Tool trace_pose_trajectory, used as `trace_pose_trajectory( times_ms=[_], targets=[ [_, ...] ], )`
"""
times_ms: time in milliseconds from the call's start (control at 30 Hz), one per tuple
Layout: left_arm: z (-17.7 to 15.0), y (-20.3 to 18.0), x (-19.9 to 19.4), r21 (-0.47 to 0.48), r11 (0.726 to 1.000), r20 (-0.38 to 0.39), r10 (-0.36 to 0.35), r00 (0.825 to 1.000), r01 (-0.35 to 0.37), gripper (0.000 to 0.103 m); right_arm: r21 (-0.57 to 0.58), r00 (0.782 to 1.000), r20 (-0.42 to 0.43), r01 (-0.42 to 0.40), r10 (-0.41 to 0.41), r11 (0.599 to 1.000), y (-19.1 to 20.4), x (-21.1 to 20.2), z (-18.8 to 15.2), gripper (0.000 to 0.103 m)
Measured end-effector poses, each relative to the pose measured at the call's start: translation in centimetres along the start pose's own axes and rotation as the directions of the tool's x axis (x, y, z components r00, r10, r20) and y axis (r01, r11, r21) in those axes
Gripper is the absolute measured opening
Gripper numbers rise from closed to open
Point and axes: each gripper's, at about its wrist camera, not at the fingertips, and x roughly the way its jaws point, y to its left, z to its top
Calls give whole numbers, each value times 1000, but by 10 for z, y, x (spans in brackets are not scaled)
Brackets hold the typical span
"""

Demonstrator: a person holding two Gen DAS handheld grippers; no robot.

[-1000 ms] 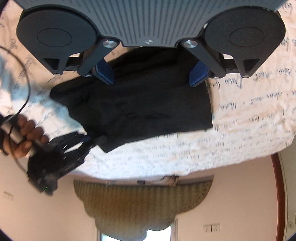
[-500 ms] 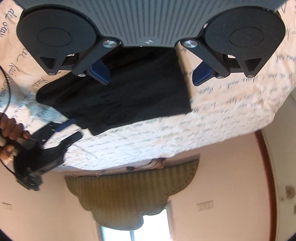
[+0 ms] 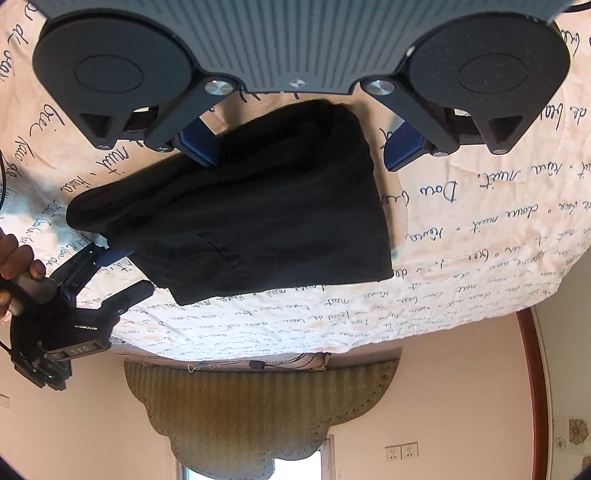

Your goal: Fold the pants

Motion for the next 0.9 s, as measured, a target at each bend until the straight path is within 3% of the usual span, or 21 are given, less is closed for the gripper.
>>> trace_pose_trajectory(
  times_ms=[133, 367, 500, 667, 800, 900],
  targets=[
    [0, 5, 5, -85, 996, -37, -41, 998, 38, 97, 31, 1000, 10, -12, 11, 999, -6, 0, -3, 75],
    [1, 1, 11, -85, 996, -68, -12, 998, 7, 97, -23, 999, -31, -9, 9, 1000, 12, 15, -6, 76],
    [-3, 3, 8, -90, 996, -77, -14, 997, 7, 97, -50, 998, 8, 69, -68, 996, 9, 2, -1, 74],
    [-3, 1, 12, -97, 995, -77, -18, 997, 10, 97, -96, 993, -23, 115, -118, 989, 18, 12, -4, 75],
    [-4, 0, 13, -93, 996, -77, -21, 997, 13, 98, -28, 998, -62, 31, -33, 999, 20, 23, -7, 82],
    [-3, 1, 14, -109, 994, -85, -28, 996, 19, 98, 30, 999, -46, -28, 29, 999, 13, 21, -5, 83]
  ],
)
